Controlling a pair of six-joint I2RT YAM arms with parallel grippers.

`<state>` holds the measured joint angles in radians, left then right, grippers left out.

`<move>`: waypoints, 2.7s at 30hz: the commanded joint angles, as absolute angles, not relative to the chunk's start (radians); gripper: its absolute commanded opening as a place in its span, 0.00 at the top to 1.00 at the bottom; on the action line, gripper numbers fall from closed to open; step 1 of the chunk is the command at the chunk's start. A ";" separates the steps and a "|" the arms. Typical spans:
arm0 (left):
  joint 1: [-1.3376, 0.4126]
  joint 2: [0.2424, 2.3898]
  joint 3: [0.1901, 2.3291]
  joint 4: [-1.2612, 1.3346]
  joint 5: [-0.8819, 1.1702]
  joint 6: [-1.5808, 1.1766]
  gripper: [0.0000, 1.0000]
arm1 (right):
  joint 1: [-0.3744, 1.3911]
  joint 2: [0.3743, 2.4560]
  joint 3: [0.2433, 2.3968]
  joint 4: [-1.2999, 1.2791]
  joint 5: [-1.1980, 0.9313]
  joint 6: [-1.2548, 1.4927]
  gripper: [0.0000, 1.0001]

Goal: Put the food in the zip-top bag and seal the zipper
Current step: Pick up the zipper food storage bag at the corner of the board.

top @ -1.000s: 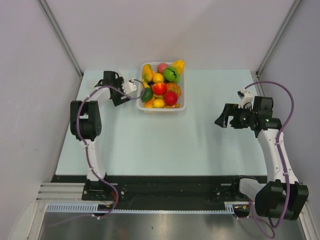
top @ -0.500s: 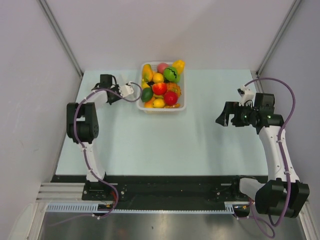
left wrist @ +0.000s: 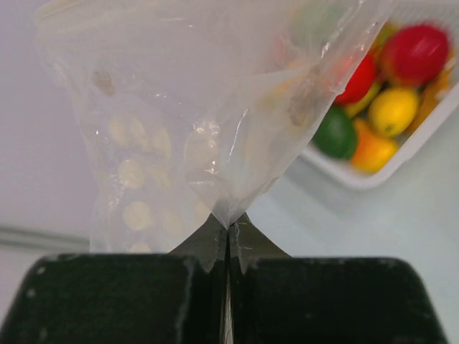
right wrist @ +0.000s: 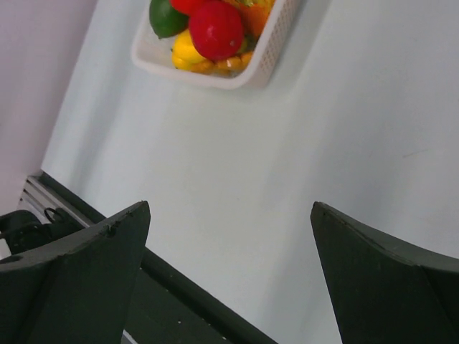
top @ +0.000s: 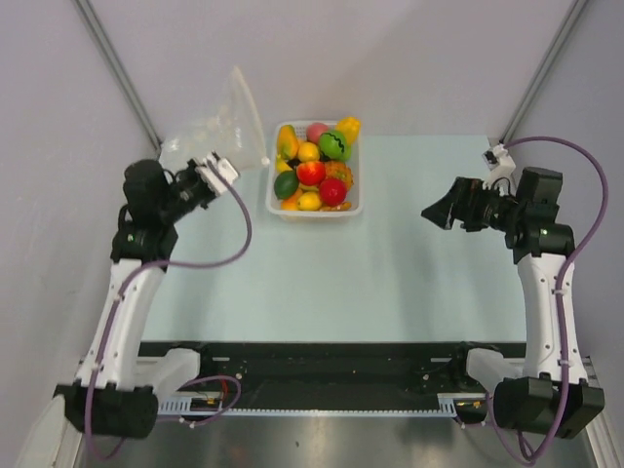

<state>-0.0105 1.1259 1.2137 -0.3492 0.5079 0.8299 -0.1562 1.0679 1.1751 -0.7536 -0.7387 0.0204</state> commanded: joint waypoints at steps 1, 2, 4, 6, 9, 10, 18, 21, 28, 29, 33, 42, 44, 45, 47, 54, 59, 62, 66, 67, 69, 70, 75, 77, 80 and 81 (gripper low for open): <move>-0.181 0.941 1.030 -0.203 0.563 0.675 1.00 | -0.167 0.979 1.203 -0.548 -0.821 0.268 0.00; -0.224 0.905 1.002 -0.190 0.537 0.689 1.00 | -0.164 0.941 1.192 -0.507 -0.827 0.308 0.00; -0.374 0.833 0.933 -0.152 0.434 0.736 1.00 | -0.157 0.914 1.169 -0.395 -0.844 0.425 0.01; -0.504 0.804 0.881 -0.108 0.375 0.736 1.00 | -0.124 0.899 1.166 -0.341 -0.850 0.486 0.04; -0.663 0.821 0.862 -0.063 0.238 0.721 1.00 | -0.057 0.897 1.170 -0.324 -0.833 0.558 0.08; -0.701 0.842 0.856 -0.017 0.169 0.715 1.00 | -0.035 0.897 1.166 -0.321 -0.815 0.592 0.09; -0.939 0.965 0.790 0.182 0.002 0.772 1.00 | 0.072 0.882 1.065 -0.262 -0.726 0.755 0.31; -0.972 0.994 0.788 0.201 0.002 0.785 1.00 | 0.084 0.894 1.042 -0.242 -0.726 0.784 0.37; -1.009 1.034 0.804 0.199 -0.031 0.788 1.00 | 0.107 0.917 1.003 -0.198 -0.744 0.845 0.46; -1.015 1.035 0.802 0.196 -0.031 0.793 1.00 | 0.112 0.919 1.003 -0.187 -0.749 0.851 0.46; -1.020 1.040 0.796 0.195 -0.031 0.795 1.00 | 0.136 0.927 1.009 -0.170 -0.759 0.861 0.49; -1.031 1.042 0.788 0.192 -0.011 0.792 1.00 | 0.175 0.979 1.031 -0.124 -0.765 0.859 0.52; -1.031 1.040 0.785 0.196 -0.009 0.793 1.00 | 0.184 0.991 1.034 -0.129 -0.767 0.854 0.53; -1.031 1.042 0.785 0.196 -0.009 0.793 1.00 | 0.186 0.994 1.037 -0.129 -0.767 0.850 0.54; -1.031 1.037 0.781 0.192 0.014 0.799 1.00 | 0.192 1.006 1.043 -0.124 -0.764 0.845 0.57; -1.039 1.034 0.769 0.193 0.021 0.811 1.00 | 0.195 1.023 1.049 -0.101 -0.765 0.845 0.67; -1.039 1.035 0.767 0.186 0.012 0.796 0.93 | 0.192 1.006 1.048 -0.120 -0.764 0.796 1.00; -1.035 1.029 0.798 0.140 0.002 0.683 0.57 | 0.167 0.963 1.097 -0.344 -0.700 0.674 1.00; -1.003 0.999 0.899 -0.021 0.075 0.429 0.23 | 0.094 0.920 1.183 -0.631 -0.550 0.430 1.00; -0.999 1.002 0.923 -0.050 0.098 0.387 0.20 | 0.050 0.896 1.202 -0.676 -0.534 0.408 1.00; -0.994 1.032 0.998 -0.125 0.148 0.270 0.17 | 0.008 0.865 1.215 -0.787 -0.496 0.371 1.00; -0.993 1.046 1.021 -0.142 0.162 0.232 0.17 | -0.049 0.841 1.232 -0.820 -0.482 0.359 1.00; -0.940 1.138 1.112 -0.190 0.244 0.008 0.16 | -0.086 0.808 1.307 -1.037 -0.285 0.281 1.00; -0.881 1.195 1.137 -0.195 0.314 -0.134 0.16 | -0.086 0.828 1.318 -1.107 -0.246 0.264 1.00; -0.832 1.287 1.199 -0.219 0.397 -0.231 0.16 | -0.087 0.841 1.255 -1.108 -0.224 0.278 1.00; -0.830 1.299 1.225 -0.225 0.403 -0.239 0.16 | -0.086 0.841 1.235 -1.091 -0.248 0.293 1.00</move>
